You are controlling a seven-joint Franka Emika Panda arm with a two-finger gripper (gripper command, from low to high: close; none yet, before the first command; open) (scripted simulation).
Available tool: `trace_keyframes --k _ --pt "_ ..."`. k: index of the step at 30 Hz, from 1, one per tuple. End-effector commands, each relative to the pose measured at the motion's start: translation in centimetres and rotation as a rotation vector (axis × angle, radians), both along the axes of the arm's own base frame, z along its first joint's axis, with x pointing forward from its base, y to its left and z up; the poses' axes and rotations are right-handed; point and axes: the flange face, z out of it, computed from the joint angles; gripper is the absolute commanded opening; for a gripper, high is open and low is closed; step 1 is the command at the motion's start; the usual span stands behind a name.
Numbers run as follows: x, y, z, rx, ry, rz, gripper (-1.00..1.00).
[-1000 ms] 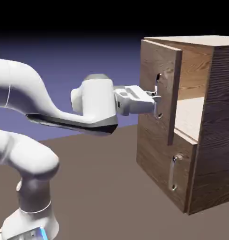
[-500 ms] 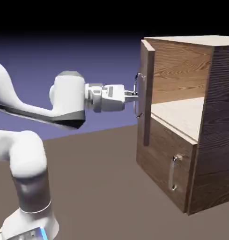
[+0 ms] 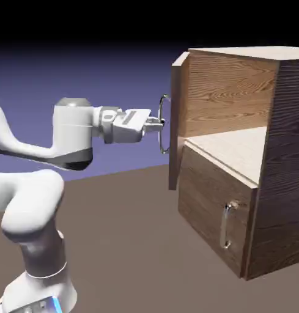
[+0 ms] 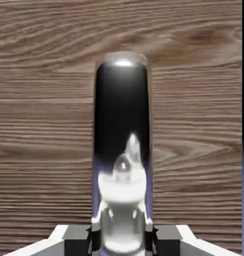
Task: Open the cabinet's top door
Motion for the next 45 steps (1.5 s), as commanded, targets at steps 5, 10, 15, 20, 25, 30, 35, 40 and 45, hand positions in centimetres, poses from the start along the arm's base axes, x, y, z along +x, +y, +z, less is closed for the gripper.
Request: trace_keyframes --k 5,10,15,20,25,30,35,40,45 --pt "-1.2 1.8 0.0 0.001 0.0 -0.057 -1.0" --pt "-2.7 4.3 0.0 0.001 0.0 -0.132 -1.0" --pt "-4.2 7.5 0.0 0.001 -0.001 -0.222 -1.0" --pt "-5.7 11.5 0.0 0.001 -0.001 -0.331 -1.0" --pt "-6.9 16.4 0.0 0.001 -0.001 -0.462 -1.0" --pt "-7.4 21.4 0.0 0.001 -0.001 -0.59 -1.0" --pt "-7.3 25.9 0.0 0.001 -0.001 -0.706 -1.0" --pt "-6.8 30.1 0.0 0.001 -0.001 -0.814 -1.0" --pt "-5.9 33.9 0.0 0.001 -0.001 -0.914 -1.0"
